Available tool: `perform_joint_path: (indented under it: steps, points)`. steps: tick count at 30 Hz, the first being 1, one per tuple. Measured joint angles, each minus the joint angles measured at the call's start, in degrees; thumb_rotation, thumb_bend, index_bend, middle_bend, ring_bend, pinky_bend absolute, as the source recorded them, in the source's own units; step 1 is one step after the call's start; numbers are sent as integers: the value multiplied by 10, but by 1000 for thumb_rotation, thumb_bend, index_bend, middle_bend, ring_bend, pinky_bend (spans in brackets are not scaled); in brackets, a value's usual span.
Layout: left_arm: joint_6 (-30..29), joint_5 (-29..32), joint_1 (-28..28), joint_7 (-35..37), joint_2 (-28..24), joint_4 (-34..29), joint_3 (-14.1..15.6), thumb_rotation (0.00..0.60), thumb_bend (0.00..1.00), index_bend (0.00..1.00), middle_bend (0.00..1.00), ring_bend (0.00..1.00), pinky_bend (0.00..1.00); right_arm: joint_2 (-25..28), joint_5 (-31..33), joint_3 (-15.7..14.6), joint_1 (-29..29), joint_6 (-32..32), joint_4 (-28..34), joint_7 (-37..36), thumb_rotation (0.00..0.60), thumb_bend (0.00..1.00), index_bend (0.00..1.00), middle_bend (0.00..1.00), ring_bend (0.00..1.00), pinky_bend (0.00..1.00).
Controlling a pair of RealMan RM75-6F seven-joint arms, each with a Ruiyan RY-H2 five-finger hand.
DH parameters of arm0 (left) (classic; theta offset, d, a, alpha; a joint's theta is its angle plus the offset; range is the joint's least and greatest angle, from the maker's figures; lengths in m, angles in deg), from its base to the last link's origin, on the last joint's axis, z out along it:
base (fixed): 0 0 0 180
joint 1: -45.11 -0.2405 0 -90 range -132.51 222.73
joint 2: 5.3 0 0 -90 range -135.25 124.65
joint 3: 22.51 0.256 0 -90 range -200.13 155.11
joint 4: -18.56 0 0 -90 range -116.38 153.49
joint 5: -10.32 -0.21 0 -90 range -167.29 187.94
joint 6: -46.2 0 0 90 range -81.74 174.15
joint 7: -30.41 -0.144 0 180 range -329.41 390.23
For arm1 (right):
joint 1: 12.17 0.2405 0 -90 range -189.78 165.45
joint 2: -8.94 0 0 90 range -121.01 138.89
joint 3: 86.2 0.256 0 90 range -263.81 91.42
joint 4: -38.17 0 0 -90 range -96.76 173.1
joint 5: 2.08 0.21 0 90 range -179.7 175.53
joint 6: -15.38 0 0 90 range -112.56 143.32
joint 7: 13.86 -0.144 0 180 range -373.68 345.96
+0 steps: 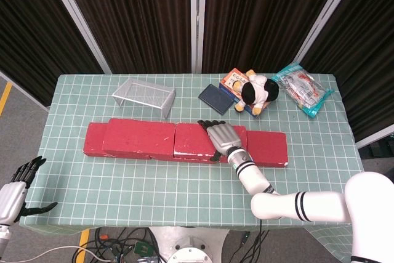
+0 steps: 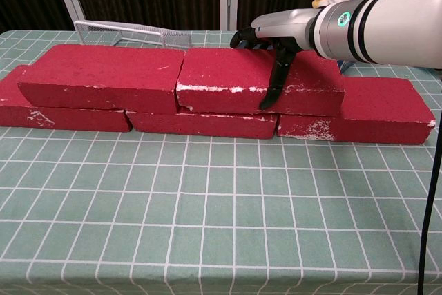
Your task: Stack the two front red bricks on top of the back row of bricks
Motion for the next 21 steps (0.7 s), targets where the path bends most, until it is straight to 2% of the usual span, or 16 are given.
perform_joint_path:
  steps: [21]
  points:
    - [2, -1, 1, 5, 3, 6, 2, 600, 25, 22, 0, 0, 0, 1, -1, -2, -3, -7, 12, 3, 600, 66, 61, 246, 135, 237]
